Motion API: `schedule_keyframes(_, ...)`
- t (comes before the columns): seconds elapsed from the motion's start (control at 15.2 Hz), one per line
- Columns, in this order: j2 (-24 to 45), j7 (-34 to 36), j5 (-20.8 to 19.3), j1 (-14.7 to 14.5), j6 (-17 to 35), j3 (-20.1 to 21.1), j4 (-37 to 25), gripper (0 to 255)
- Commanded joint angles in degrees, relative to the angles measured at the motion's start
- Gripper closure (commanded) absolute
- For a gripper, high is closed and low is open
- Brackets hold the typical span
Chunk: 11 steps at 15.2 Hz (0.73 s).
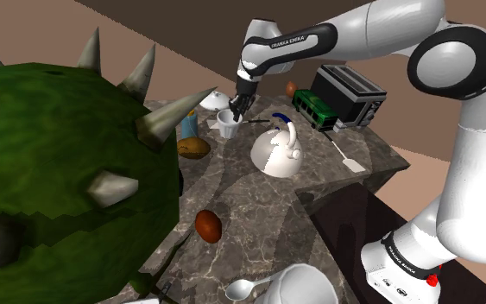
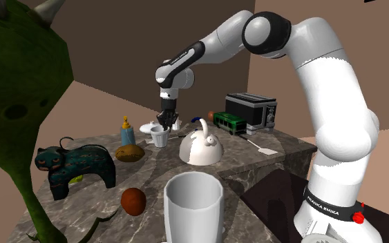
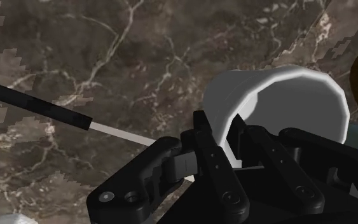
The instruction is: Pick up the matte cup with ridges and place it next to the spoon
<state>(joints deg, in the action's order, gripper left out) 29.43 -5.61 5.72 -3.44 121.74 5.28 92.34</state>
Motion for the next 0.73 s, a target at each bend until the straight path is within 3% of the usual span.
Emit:
schedule_keyframes(0.0, -0.71, 0.21, -0.02, -0.04, -1.16, 0.03, -0.47, 255)
schedule_keyframes(0.66, -3.44, 0.88, -0.11, 0.03, -7.54, 0.06, -4.16, 255)
